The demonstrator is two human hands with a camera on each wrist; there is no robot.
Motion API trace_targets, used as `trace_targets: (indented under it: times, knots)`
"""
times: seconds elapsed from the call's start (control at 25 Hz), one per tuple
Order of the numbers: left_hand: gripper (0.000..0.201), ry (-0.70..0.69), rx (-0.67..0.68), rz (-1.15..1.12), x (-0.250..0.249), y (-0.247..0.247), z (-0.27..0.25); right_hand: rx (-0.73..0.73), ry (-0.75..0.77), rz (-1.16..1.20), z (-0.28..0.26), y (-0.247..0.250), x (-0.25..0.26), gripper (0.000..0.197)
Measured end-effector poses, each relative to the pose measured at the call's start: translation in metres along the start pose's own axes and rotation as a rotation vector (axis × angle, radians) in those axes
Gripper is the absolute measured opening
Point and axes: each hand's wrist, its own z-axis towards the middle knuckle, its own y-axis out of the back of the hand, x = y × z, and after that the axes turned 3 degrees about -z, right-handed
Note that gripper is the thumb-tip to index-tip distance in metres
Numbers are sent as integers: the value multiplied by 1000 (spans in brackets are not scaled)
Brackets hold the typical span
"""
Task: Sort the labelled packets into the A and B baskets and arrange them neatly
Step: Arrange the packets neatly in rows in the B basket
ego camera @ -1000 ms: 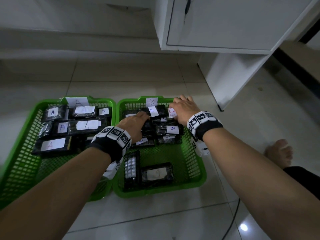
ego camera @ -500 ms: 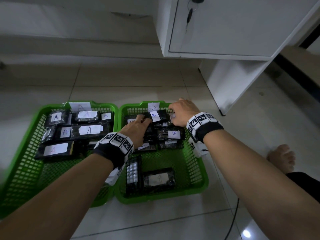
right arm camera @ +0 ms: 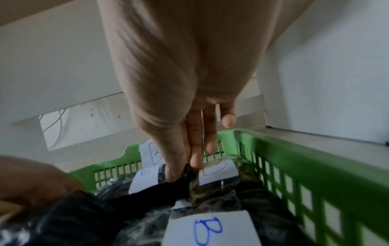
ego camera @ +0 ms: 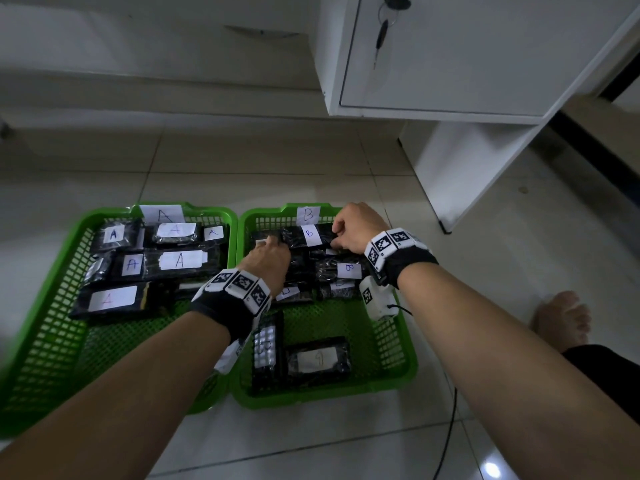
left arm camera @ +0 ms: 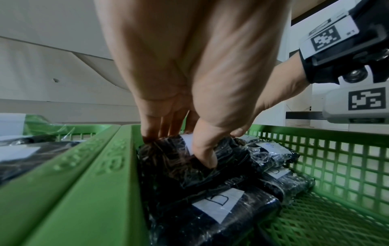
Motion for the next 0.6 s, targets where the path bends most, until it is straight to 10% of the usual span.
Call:
trace_targets:
  times: [0.32,0.6]
  knots:
    - [33,-3,-13,-9,-4,2,-4,30,-139,351,-10,-1,-7,36]
    - [36,3,-5,9,-4,0,-3,88,-52,134,-15,-2,0,6]
